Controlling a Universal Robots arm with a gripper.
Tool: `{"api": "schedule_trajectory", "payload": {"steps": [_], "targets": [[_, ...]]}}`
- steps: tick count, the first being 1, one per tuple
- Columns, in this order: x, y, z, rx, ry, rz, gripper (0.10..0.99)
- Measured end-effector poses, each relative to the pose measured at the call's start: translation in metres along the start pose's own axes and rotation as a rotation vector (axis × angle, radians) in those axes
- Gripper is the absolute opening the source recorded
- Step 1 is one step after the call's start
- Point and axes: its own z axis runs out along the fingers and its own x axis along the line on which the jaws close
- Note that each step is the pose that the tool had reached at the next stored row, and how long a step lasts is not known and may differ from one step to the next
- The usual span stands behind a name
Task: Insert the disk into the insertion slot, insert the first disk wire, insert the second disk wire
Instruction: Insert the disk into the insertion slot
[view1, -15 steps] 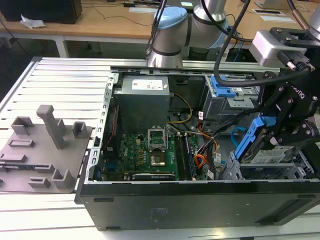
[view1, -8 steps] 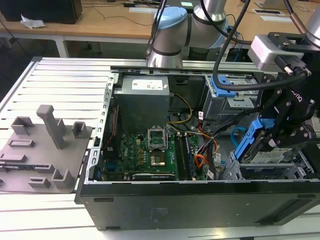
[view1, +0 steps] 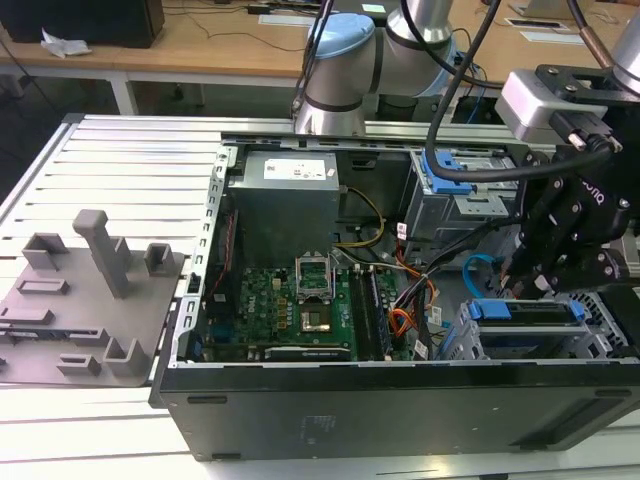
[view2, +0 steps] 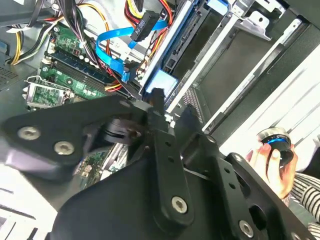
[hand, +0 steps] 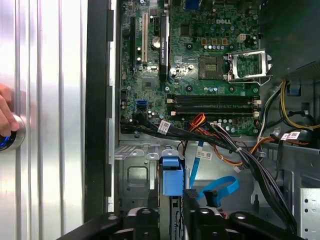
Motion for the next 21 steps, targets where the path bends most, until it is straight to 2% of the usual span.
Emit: {"api": "schedule_trajectory", "payload": {"steps": [4, 11, 14, 17, 21], "targets": [[0.0000, 0.0000, 0.0002, 0.000, 0.0000, 0.000, 0.118], [0.0000, 0.0000, 0.0005, 0.000, 0.0000, 0.000, 0.106], [-0.0003, -0.0075, 0.0004, 0.000, -0.0003, 0.000, 0.106], [-0.0002, -0.0080, 0.0035, 0.000, -0.0002, 0.000, 0.106], [-0.0002, -0.0084, 0.0131, 0.000, 0.0000, 0.001, 0.106]]}}
